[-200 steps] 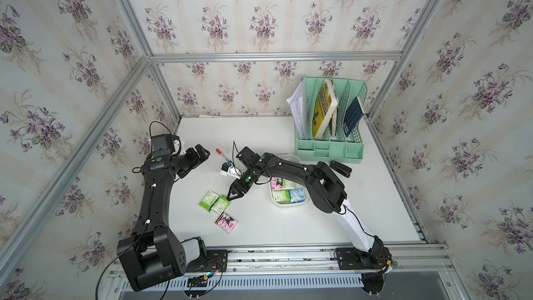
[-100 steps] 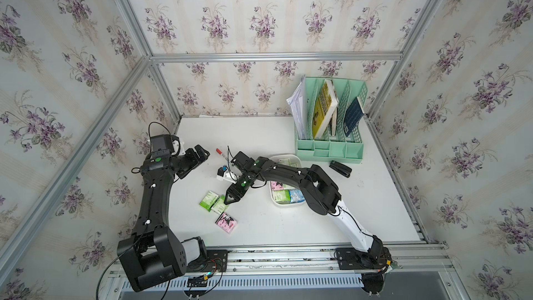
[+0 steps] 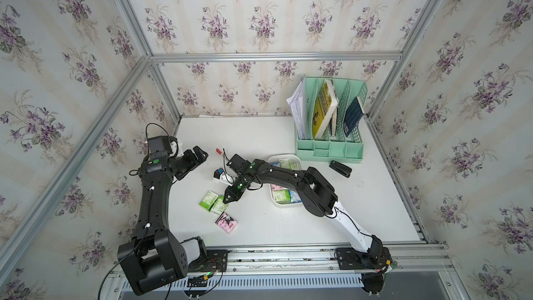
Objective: Put the pocket tissues into the storage box
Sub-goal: Pick up the pocket tissues from the center of the board, then place the pocket tissues in the storage box.
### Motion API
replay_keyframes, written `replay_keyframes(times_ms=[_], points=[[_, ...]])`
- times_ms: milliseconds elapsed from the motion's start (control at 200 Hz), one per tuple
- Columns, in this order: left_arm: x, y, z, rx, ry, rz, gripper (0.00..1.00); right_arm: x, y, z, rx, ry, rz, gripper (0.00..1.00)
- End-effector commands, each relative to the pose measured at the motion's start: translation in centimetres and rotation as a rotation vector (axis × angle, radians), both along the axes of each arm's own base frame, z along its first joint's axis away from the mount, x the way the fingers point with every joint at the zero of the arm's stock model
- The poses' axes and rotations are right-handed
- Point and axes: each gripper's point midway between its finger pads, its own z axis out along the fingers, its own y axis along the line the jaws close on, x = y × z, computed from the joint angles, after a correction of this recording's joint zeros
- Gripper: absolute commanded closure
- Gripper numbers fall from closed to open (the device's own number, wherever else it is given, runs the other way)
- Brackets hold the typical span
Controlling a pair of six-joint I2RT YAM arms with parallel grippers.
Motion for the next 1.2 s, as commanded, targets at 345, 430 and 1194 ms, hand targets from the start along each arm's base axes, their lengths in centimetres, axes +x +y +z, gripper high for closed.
replay_keyframes(times_ms=[345,430,1194], points=[[0.3,-0.7,0.9,-0.049,-0.051,-0.024,0.01,4.9,-2.2,3.1,0.061,-0.041,-0.209,1.00],[0.5,-1.1,2.0,-0.060,-0.102,-0.034,0.01,6.3,-3.0,5.9,0.136,-0.038,-0.272,1.00],[3.5,-7.7,2.7,-0.022,-0.138,-0.197,0.01,10.0,-23.4,13.9,0.118,-0.155,-0.793,1.00]])
